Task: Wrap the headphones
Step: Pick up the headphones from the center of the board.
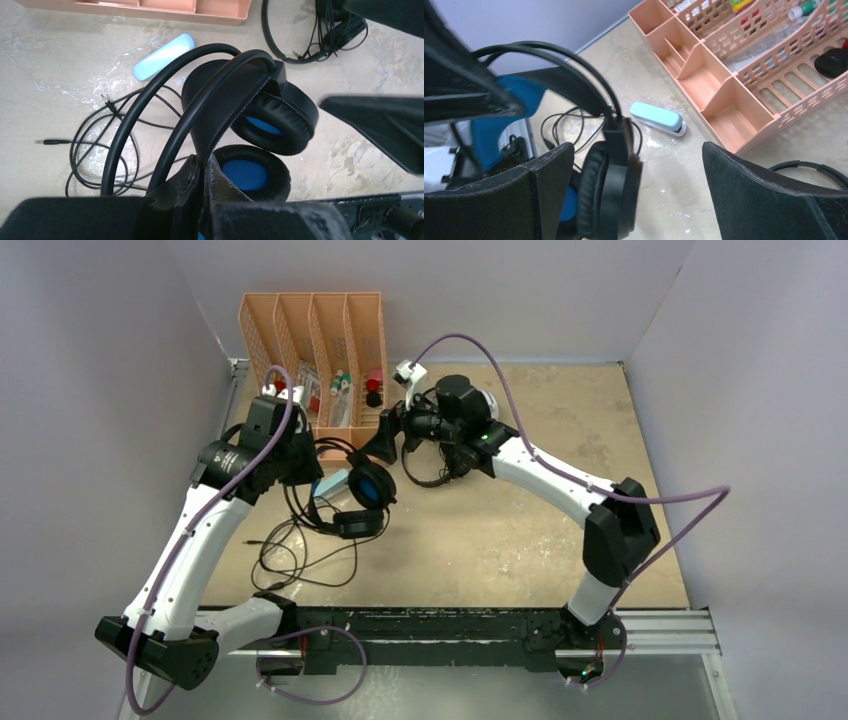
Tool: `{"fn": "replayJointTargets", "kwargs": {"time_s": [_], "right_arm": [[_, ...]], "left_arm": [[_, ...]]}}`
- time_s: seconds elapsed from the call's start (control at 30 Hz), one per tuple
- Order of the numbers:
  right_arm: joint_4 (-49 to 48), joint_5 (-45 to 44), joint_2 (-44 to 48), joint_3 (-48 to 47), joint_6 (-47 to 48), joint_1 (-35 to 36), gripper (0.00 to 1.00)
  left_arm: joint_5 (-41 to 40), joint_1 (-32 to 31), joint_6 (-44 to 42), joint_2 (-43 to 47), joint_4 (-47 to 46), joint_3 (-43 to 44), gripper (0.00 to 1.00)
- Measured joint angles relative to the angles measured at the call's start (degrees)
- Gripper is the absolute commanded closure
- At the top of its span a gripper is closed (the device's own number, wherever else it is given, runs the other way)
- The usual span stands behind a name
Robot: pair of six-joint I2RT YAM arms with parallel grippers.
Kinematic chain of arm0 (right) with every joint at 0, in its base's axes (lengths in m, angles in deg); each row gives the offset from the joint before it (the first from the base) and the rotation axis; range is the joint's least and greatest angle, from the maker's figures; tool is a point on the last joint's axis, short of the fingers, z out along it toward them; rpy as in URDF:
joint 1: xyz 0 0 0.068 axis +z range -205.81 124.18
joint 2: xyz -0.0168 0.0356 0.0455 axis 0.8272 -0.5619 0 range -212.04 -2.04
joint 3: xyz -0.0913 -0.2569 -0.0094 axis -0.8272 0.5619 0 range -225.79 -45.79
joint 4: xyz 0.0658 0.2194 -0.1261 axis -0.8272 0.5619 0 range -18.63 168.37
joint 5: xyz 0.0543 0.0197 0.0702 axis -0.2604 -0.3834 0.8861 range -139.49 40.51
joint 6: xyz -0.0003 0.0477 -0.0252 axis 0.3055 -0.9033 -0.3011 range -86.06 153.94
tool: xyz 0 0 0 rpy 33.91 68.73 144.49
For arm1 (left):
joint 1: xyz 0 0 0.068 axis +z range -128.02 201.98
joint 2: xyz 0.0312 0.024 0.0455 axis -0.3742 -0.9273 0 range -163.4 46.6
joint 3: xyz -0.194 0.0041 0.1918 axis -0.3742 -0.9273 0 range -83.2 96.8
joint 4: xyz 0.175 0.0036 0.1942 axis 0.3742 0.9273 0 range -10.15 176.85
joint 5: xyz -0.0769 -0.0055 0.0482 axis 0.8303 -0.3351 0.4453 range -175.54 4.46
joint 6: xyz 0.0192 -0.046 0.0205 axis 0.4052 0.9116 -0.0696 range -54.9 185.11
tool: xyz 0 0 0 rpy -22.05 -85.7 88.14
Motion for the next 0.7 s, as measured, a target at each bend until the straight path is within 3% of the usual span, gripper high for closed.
{"fn": "replayJointTargets", "kwargs": {"time_s": [0.23,0.4,0.7], "right_arm": [[-2.21,-5.29,-7.10,-1.22,-1.20,1.42,0.09],[-3.56,-6.91,-12.07,-4.20,-0.96,3.48,0.10],[-7.26,-12.94,-3.91,6.67,-3.89,4.92,0.03]], "left_arm": [[2.64,0.00,-3.50,-0.17,1.79,1.20,1.00],[4.13,0.00,-4.68,-0.17,2.54,1.27,1.00],[4.24,0.00,-4.96,-0.11,4.46,1.81,1.00]]}}
